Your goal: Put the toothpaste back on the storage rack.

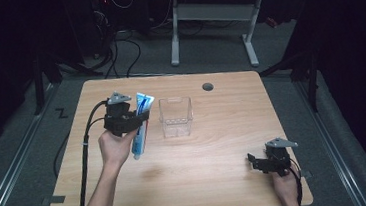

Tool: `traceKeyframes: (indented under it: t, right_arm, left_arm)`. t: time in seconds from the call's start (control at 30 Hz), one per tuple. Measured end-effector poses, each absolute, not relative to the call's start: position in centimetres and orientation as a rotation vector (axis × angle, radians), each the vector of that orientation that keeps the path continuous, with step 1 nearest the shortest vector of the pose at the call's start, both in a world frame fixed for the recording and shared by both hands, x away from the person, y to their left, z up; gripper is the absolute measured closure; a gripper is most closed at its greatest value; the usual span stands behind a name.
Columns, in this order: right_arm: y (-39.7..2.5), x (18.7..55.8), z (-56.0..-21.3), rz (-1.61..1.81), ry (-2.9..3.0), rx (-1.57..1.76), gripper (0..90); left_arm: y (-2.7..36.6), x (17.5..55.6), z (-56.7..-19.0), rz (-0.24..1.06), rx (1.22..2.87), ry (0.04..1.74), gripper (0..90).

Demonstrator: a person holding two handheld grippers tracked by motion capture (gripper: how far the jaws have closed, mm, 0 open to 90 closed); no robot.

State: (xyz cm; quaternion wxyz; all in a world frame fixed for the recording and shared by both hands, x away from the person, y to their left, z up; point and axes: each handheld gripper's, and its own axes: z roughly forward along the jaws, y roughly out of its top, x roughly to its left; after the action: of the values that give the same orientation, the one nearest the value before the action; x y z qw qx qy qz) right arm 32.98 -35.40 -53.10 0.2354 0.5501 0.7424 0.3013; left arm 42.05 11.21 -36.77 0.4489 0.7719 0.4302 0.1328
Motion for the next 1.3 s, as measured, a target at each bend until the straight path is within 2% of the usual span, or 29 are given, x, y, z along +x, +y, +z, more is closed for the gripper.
traceKeyframes:
  t: [0.73,1.3]
  right_arm:
    - [-35.4,33.0,-53.1,0.827,2.037,1.51,15.9]
    - [-35.4,32.9,-53.1,0.828,2.037,1.513,15.9]
  left_arm:
    - [6.2,45.5,-34.2,0.275,1.846,0.98,74.1]
    - [2.7,48.5,-33.3,0.343,1.778,0.968,74.1]
